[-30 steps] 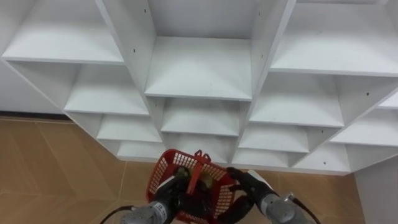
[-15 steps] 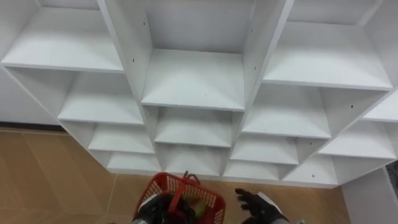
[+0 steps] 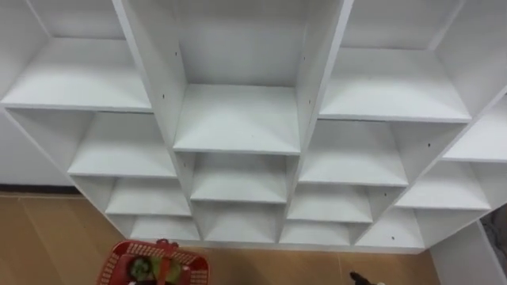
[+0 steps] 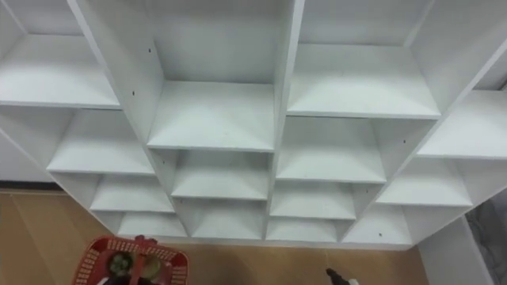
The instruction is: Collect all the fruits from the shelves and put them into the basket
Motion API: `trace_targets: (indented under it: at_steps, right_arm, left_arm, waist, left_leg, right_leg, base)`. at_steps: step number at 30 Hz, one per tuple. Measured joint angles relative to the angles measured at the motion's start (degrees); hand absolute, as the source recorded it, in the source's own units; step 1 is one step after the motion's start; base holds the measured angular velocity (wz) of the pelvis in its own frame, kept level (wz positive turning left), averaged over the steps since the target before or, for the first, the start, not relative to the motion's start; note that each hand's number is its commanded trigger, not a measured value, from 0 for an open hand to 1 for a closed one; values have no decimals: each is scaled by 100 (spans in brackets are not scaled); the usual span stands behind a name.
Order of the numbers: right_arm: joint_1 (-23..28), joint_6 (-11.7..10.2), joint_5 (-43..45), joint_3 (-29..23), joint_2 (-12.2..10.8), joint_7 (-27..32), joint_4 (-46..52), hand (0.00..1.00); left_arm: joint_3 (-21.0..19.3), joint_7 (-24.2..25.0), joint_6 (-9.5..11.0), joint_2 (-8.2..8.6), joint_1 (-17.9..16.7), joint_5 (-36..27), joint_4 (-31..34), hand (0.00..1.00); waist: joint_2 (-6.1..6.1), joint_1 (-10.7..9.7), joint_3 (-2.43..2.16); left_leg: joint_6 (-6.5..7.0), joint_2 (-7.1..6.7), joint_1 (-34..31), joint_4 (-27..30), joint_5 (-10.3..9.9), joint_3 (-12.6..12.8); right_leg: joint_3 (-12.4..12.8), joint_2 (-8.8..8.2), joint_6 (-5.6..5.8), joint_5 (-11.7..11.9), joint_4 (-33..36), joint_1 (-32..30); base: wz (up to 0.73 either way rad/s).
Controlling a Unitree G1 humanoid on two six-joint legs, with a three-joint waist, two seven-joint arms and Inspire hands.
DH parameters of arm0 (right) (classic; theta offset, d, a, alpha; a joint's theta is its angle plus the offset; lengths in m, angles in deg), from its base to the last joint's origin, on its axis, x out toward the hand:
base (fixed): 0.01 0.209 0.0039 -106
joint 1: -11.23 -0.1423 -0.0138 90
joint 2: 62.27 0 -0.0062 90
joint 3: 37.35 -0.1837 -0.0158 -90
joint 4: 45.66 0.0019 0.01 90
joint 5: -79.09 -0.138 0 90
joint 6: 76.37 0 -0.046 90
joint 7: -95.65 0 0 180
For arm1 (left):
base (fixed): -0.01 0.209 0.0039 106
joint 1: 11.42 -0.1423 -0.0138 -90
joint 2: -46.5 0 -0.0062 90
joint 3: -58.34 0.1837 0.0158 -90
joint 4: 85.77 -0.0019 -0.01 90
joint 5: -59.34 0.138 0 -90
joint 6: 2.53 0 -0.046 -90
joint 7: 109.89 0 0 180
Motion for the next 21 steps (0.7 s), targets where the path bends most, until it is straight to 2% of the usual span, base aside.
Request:
trace_targets:
  at_steps: [7,11,20,21]
  right_arm:
    - [109,-18,-29,-350,-1,3,-1,0]
    - [148,-43,-194,-477,-17,-5,-119,0]
    - [58,17,-527,-992,-114,-40,-982,0]
    - [27,23,-552,-1044,-120,-78,-1067,0]
  left_arm:
    - [-197,-20,-1,10,-178,248,-47,100]
    - [-201,-26,-1,29,-191,400,-143,100]
    - [-559,-171,-58,37,-260,1249,-419,100]
    - [-590,-197,-77,34,-297,1364,-419,100]
  waist:
    - [20,-57,2]
    - [64,-59,-15]
    - [47,-202,-7]
    - [43,-264,-5]
  left_leg:
    - [0,5,32,-34,-1,44]
    - [-2,7,115,-111,-2,74]
    - [-18,10,366,-206,-56,73]
    - [-15,5,365,-201,-59,64]
  right_leg:
    - [106,28,6,-3,-43,9]
    - [144,38,10,2,-94,41]
    - [145,56,26,-9,-202,362]
    - [144,54,28,-10,-210,372]
  base:
    - [-4]
    - [-5]
    - [0]
    - [0]
